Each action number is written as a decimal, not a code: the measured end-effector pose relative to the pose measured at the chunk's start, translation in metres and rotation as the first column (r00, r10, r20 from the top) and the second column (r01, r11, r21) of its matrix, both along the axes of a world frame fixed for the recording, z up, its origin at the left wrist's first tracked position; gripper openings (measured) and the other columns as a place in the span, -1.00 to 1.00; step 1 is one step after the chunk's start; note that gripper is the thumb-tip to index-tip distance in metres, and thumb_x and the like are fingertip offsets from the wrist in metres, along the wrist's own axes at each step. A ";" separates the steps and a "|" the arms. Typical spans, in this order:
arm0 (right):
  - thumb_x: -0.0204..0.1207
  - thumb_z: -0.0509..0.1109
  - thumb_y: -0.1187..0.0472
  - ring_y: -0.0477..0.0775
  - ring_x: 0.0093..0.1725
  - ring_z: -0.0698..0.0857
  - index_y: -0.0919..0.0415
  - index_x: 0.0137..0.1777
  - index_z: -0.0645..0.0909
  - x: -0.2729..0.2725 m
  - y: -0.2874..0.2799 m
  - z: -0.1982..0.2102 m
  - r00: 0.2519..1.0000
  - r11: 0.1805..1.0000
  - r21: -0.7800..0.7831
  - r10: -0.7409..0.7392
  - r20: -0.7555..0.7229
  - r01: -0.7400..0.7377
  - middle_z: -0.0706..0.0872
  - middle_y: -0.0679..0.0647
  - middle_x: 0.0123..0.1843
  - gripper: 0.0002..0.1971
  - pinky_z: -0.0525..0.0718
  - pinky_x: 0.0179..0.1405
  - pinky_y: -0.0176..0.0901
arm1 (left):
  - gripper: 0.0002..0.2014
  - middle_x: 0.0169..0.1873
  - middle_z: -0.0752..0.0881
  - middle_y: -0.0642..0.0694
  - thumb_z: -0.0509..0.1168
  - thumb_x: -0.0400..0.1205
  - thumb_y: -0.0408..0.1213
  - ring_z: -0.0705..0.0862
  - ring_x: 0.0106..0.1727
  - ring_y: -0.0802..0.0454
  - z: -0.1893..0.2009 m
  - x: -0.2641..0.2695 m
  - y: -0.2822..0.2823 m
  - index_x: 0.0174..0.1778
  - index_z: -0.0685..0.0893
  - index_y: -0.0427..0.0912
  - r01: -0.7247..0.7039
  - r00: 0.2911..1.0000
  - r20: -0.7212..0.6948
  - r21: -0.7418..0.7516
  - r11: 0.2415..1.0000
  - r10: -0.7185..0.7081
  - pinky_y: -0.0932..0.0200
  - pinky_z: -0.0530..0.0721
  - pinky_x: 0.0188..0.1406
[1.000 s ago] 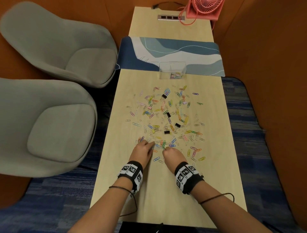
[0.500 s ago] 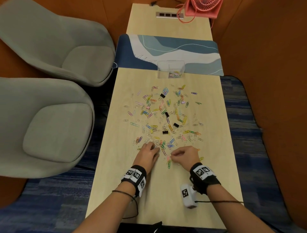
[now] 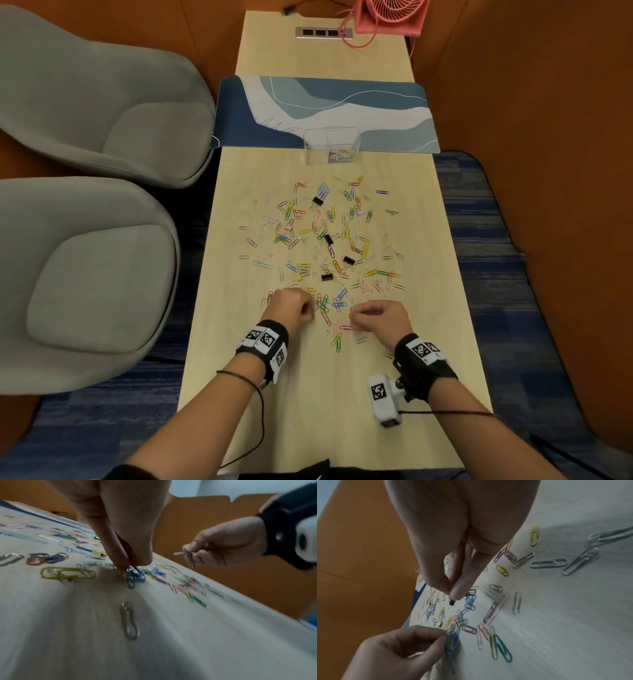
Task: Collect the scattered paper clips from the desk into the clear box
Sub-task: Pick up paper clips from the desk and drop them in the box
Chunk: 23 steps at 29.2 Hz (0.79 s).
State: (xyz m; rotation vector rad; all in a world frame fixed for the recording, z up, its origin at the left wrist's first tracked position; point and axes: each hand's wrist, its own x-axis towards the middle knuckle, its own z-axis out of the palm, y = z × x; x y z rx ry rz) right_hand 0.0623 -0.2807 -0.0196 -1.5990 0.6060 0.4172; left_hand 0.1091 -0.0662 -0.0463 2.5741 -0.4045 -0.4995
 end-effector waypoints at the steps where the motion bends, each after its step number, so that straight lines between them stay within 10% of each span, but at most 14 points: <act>1: 0.25 0.60 0.39 0.26 -0.16 0.83 0.26 -0.24 0.82 0.003 -0.001 0.002 1.000 1.000 0.017 -0.007 -0.003 0.007 0.84 0.24 -0.21 -0.91 0.79 0.02 0.09 | -0.88 -0.29 0.79 -0.02 0.37 0.47 -0.37 0.71 -0.25 0.07 0.002 0.003 0.002 -0.21 0.82 -0.13 -0.066 0.998 -0.011 -0.057 0.996 0.066 0.19 0.73 -0.09; 10: 0.43 0.45 0.50 0.08 -0.12 0.81 0.48 -0.02 0.70 0.085 -0.013 0.052 0.971 0.876 0.422 -0.235 -0.045 0.232 0.79 0.30 -0.03 -0.86 0.77 -0.12 -0.30 | -0.86 -0.36 0.83 0.03 0.56 0.39 -0.45 0.80 -0.29 0.12 0.059 0.059 0.017 -0.24 0.85 -0.12 -0.498 0.863 -0.215 -0.509 0.702 0.457 0.30 0.76 -0.17; 23: 0.42 0.43 0.37 -0.10 -0.33 0.79 0.37 -0.20 0.70 0.285 -0.023 0.107 0.911 0.594 0.759 -0.412 0.003 0.266 0.80 0.16 -0.29 -0.95 0.75 -0.32 -0.43 | -0.92 -0.34 0.81 0.04 0.55 0.43 -0.37 0.74 -0.35 0.34 0.109 0.287 -0.036 -0.18 0.86 -0.19 -0.421 0.798 -0.026 -0.740 0.525 0.603 0.52 0.63 -0.24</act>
